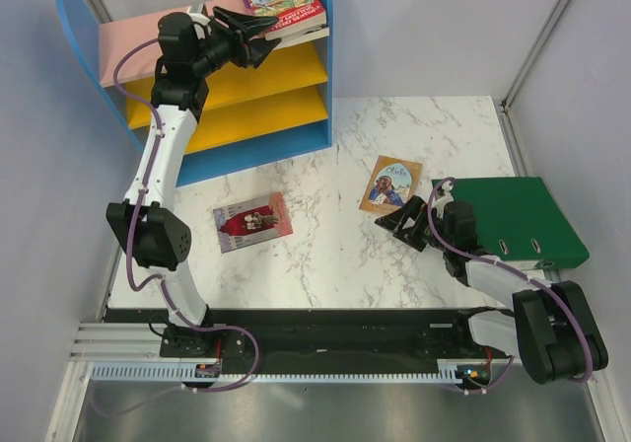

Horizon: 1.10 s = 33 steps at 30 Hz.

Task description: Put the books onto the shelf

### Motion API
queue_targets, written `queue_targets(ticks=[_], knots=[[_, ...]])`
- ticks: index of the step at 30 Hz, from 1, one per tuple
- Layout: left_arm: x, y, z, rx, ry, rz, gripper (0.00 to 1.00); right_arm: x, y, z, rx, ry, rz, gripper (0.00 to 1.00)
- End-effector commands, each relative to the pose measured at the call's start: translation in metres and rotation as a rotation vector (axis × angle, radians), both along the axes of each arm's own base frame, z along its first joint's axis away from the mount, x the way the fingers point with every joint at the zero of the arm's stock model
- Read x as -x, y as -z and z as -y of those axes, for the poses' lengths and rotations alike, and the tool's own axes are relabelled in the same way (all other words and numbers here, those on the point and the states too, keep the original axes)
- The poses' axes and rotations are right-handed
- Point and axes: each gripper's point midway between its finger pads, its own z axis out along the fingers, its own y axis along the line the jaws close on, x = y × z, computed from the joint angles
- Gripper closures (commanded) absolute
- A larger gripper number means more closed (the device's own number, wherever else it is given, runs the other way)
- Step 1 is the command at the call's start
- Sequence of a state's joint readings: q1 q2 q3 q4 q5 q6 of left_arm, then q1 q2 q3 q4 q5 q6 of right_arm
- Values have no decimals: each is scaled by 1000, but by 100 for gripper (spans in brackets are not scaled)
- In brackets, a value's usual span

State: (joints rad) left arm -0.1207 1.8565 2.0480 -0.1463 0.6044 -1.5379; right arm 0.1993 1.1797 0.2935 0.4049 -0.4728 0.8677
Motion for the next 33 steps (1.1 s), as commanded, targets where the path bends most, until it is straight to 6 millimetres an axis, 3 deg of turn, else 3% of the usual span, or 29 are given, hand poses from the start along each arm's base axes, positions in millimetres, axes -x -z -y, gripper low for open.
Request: queue_targets(ticks=[1,18,23,29,33], knots=[[14,-27,-2,26,36,57,43,-4,-7,-3,-12,-9,35,2],[26,3,-6,11,69,-20,41,-4,-7,-3,-9,-9,36,2],[31,3,-5,7,79,-13,41,-5,-6,-2,-8,-8,35,2],[36,-4,-6,6,78,9,46,-4,-6,-3,-9,-9,33,2],[43,-8,-6,-8,86,34,56,-4,-5,-2,-9,-9,30,2]])
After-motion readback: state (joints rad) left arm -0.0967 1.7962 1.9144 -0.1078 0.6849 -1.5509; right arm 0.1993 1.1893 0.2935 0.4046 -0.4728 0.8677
